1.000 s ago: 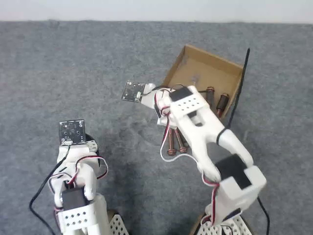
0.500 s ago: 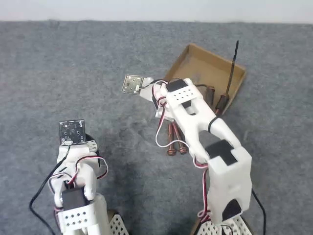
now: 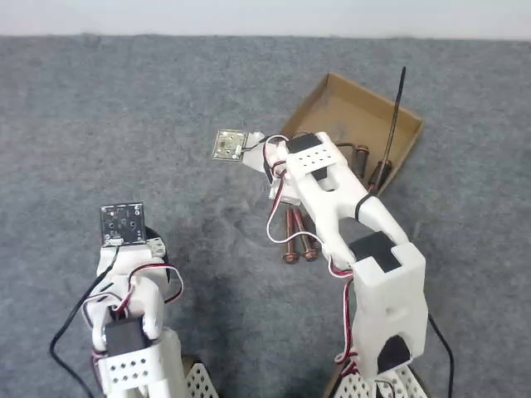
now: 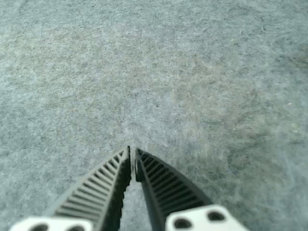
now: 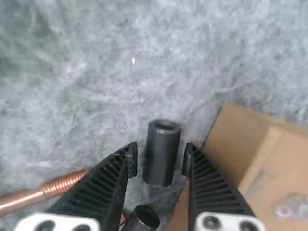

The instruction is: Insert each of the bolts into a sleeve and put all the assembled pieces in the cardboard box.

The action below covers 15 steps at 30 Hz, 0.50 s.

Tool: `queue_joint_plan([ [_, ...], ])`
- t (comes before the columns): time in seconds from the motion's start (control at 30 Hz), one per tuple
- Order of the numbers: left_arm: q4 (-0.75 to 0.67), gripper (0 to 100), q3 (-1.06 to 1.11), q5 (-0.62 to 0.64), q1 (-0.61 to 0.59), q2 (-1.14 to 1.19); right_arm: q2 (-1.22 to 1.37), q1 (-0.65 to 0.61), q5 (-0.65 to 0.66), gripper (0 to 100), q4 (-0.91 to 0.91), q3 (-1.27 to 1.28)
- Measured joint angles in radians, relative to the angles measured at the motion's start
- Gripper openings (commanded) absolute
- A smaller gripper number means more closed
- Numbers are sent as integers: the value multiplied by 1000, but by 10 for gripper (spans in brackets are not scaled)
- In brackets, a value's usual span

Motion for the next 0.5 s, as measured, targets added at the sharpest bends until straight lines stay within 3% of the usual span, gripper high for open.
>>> queue_joint_plan([
  [0.33, 0, 12, 0, 0, 0, 0, 57, 20, 34, 135, 0, -15],
  [0.5, 0, 12, 0, 0, 0, 0, 69, 23, 41, 6, 0, -40],
])
